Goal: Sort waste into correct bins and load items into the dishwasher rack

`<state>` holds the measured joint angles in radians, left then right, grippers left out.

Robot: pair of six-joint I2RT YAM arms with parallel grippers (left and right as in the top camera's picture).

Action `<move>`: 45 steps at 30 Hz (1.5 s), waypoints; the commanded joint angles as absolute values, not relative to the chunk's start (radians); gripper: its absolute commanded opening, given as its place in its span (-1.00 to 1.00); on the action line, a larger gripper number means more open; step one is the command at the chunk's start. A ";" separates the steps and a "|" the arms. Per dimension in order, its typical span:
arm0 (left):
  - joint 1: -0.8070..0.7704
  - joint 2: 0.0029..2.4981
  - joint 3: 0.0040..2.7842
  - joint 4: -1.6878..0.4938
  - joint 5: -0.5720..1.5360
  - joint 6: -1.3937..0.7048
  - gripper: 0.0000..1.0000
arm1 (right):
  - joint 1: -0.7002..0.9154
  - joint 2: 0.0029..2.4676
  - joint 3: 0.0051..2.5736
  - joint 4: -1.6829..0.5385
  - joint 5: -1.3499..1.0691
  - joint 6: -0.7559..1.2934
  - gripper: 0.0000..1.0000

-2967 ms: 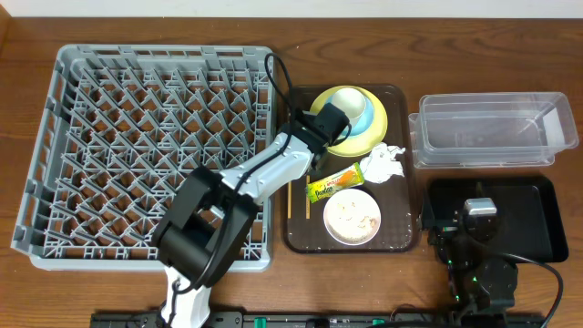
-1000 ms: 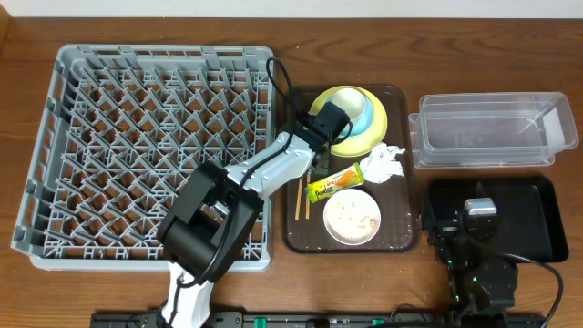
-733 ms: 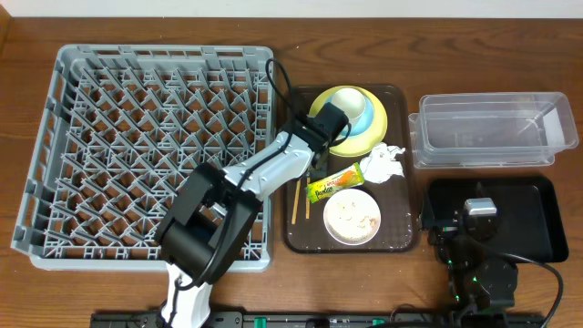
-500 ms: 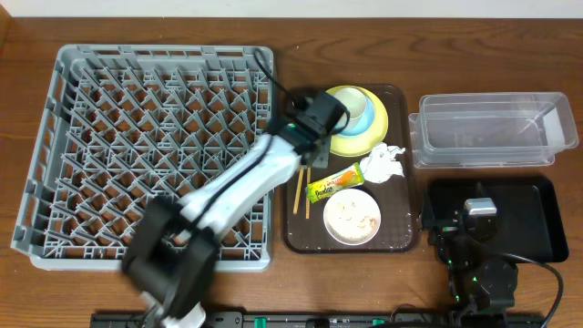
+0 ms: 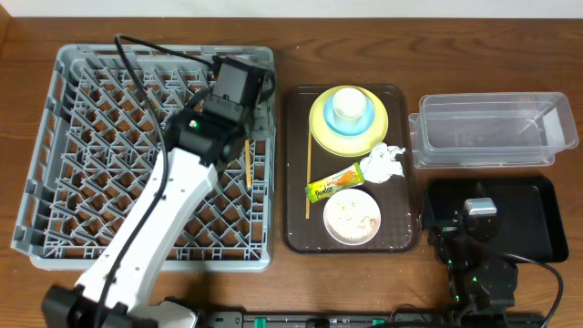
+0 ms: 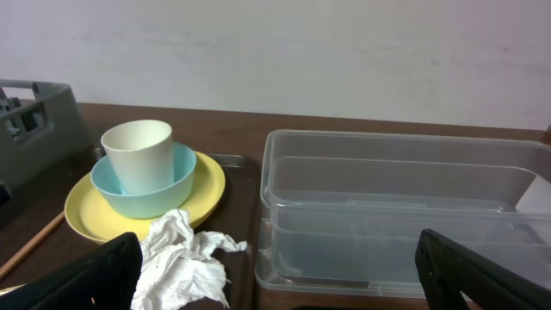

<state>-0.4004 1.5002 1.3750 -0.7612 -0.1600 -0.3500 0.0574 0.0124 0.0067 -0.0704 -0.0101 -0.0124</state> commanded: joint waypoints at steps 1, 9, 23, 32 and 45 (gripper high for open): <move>-0.385 1.547 1.337 -0.770 -0.157 -0.329 -0.88 | 0.057 0.007 0.006 -0.075 -0.008 -0.024 0.99; -0.385 1.611 1.331 -0.791 -0.051 -0.281 -0.88 | 0.057 0.007 0.006 -0.075 -0.008 -0.024 0.99; -0.385 1.633 1.330 -0.802 -0.007 -0.281 -0.88 | 0.057 0.007 0.006 -0.055 -0.038 0.076 0.99; -0.380 1.590 1.331 -0.781 -0.007 -0.274 -0.88 | 0.059 0.168 0.412 -0.358 -0.120 0.093 0.98; -0.380 1.586 1.331 -0.724 -0.007 -0.274 -0.88 | 0.068 1.221 0.769 0.269 -0.251 -0.025 0.99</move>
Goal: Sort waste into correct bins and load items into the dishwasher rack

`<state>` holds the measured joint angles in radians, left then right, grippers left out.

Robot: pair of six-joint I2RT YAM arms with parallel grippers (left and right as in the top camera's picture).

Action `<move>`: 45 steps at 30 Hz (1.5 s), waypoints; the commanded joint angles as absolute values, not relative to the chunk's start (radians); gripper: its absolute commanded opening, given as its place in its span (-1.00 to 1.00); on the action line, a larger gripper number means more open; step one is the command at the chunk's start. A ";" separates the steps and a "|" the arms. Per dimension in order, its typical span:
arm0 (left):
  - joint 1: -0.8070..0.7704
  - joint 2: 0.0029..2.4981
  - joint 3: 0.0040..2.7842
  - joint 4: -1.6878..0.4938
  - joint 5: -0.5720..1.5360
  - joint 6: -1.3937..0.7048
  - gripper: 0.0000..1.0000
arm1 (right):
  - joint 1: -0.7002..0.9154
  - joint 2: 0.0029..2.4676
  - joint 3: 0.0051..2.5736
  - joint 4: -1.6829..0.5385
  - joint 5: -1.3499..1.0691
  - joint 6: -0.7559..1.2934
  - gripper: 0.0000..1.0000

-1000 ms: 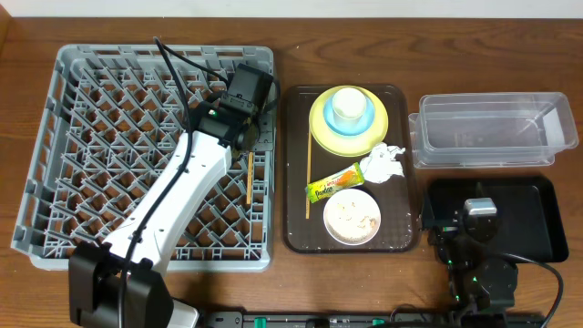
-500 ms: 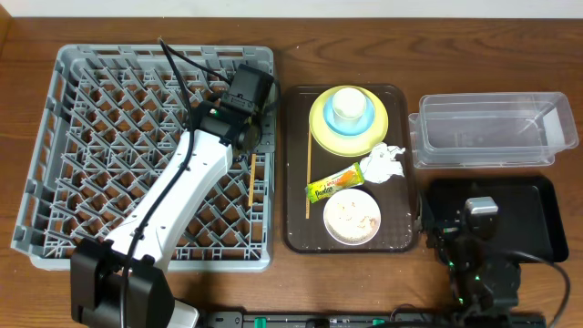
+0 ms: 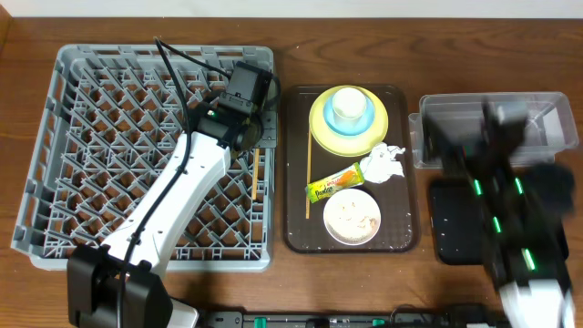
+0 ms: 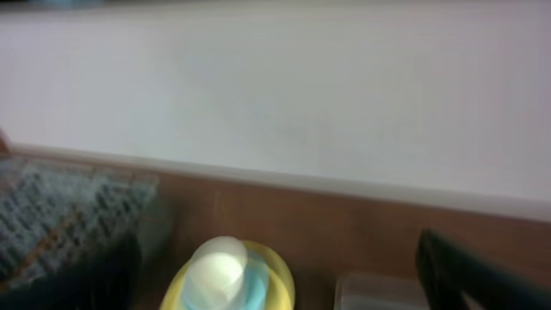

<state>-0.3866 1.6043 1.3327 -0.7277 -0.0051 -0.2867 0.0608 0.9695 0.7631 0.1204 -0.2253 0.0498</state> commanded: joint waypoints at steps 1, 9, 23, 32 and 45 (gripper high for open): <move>-0.380 1.586 1.331 -0.721 -0.007 -0.273 -0.88 | 0.068 1.336 0.804 0.334 -0.251 -0.028 0.98; -0.380 1.586 1.331 -0.714 -0.008 -0.273 -0.87 | 0.065 1.927 1.296 0.294 -0.459 0.104 0.97; -0.380 1.586 1.330 -0.682 -0.011 -0.273 -0.10 | 0.039 1.938 1.332 0.203 -0.344 0.092 -0.80; -0.380 1.607 1.331 -0.673 -0.043 -0.273 -0.06 | 0.047 1.937 1.332 0.117 -0.344 0.062 -0.83; -0.234 1.341 1.348 -0.760 -0.064 -0.316 0.04 | 0.286 1.640 1.332 -0.435 -0.340 0.167 -0.90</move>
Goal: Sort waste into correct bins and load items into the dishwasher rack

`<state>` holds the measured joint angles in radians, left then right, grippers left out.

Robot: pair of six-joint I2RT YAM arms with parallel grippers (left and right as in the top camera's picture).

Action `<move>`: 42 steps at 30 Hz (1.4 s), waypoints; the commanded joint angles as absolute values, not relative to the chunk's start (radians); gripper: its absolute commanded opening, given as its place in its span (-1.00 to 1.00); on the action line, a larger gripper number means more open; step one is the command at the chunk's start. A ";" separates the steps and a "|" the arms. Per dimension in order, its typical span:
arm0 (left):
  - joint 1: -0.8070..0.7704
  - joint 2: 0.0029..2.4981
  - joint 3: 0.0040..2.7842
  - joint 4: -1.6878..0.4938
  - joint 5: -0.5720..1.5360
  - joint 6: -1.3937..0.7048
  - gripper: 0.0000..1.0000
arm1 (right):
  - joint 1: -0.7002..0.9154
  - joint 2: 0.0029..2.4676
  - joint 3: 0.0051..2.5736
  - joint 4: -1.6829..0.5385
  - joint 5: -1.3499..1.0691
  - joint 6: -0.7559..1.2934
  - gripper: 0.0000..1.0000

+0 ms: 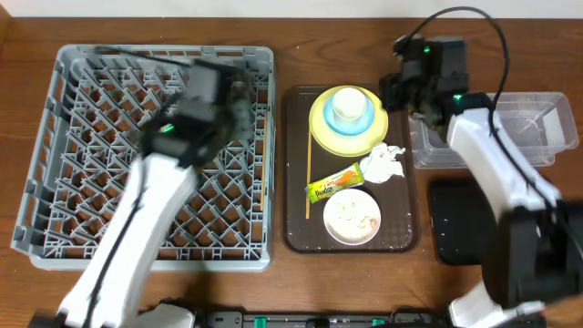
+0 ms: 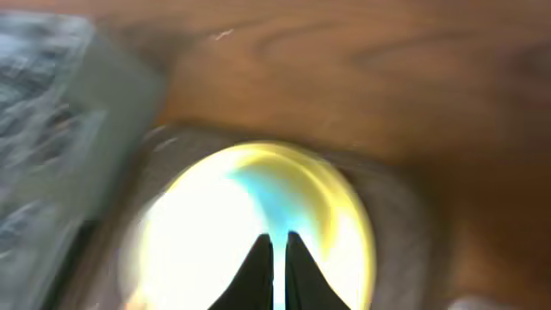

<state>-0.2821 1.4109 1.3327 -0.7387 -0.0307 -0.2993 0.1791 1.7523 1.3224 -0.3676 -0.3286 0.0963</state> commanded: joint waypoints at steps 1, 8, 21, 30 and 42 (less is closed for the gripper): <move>-0.216 1.325 1.348 -0.771 -0.078 -0.315 0.08 | 0.338 1.619 1.332 -0.494 -0.338 0.200 -0.94; -0.094 1.276 1.348 -0.870 -0.159 -0.316 0.27 | 0.788 1.668 1.268 -0.666 0.162 0.558 -0.78; -0.081 1.279 1.347 -1.012 -0.134 -0.425 0.38 | 0.907 1.793 1.255 -0.564 0.487 0.683 -0.42; -0.082 1.279 1.347 -1.016 -0.034 -0.425 0.39 | 0.608 1.624 1.254 -0.828 0.163 0.642 -0.30; -0.082 1.279 1.346 -1.046 -0.033 -0.425 0.54 | 0.458 1.629 1.014 -0.644 0.187 0.642 0.04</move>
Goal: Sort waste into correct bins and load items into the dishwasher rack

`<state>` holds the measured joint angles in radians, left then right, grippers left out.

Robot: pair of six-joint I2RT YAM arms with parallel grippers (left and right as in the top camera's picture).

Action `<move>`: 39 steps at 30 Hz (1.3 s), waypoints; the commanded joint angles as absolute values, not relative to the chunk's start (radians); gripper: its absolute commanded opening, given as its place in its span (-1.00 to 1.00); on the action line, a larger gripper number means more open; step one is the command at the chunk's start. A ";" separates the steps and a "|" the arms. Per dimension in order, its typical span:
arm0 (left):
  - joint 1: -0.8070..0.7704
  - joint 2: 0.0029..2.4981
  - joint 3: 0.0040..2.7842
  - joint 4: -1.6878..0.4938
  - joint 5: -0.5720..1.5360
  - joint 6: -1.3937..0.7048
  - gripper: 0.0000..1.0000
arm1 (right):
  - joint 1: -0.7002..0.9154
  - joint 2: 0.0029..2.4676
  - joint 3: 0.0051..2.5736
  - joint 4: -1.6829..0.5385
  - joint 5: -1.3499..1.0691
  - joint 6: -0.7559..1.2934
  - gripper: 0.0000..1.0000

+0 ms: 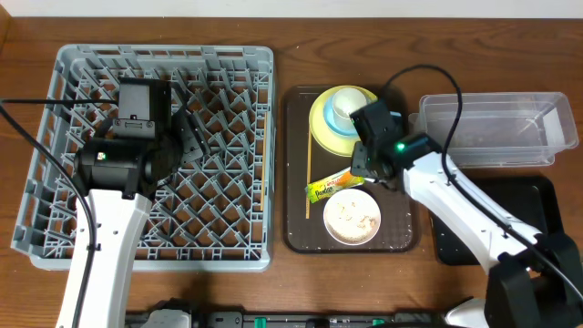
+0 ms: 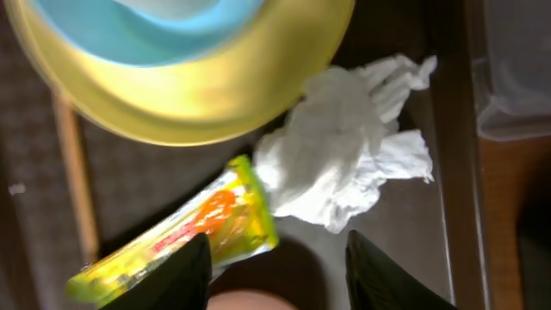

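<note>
My right gripper is open just above the brown tray. A yellow-green snack wrapper lies by its left finger. A crumpled white tissue lies just ahead of it. Beyond them a yellow plate carries a blue bowl and a cream cup. A white bowl with food scraps sits at the tray's front. A wooden chopstick lies along the tray's left side. My left gripper hangs over the grey dish rack; its jaws are unclear.
A clear plastic bin stands right of the tray. A black bin sits in front of it, partly under my right arm. The rack fills the table's left half, and brown tabletop runs round everything.
My right gripper was shut over the plate's far side; now it is open and low over the tissue and wrapper. My left arm has moved left, to the rack's middle.
First my right arm was parked at the black bin while my left gripper was at the rack's right edge by a chopstick. Then the right arm was up over the bins. Later it hung shut above the plate, and now it is open over the tray's waste.
</note>
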<state>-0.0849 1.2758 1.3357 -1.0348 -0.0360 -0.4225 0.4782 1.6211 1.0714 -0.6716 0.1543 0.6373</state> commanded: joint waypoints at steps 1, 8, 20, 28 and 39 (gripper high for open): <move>-0.082 1.279 1.346 -1.051 -0.033 -0.425 0.54 | 0.451 1.629 0.987 -0.608 0.200 0.641 0.08; -0.082 1.279 1.346 -1.055 -0.033 -0.425 0.55 | 0.433 1.629 0.846 -0.376 0.200 0.577 0.18; -0.082 1.279 1.346 -1.055 -0.033 -0.425 0.75 | 0.439 1.635 0.635 -0.074 0.239 0.574 -0.01; -0.082 1.279 1.346 -1.055 -0.033 -0.424 0.79 | 0.439 1.607 0.635 -0.046 0.239 0.487 -0.98; -0.082 1.279 1.346 -1.055 -0.033 -0.424 0.81 | 0.414 1.222 0.821 -0.305 0.231 0.366 -0.98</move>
<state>-0.0849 1.2758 1.3357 -1.0512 -0.0311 -0.4225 0.4366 1.3136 0.7647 -0.2764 0.2203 0.4416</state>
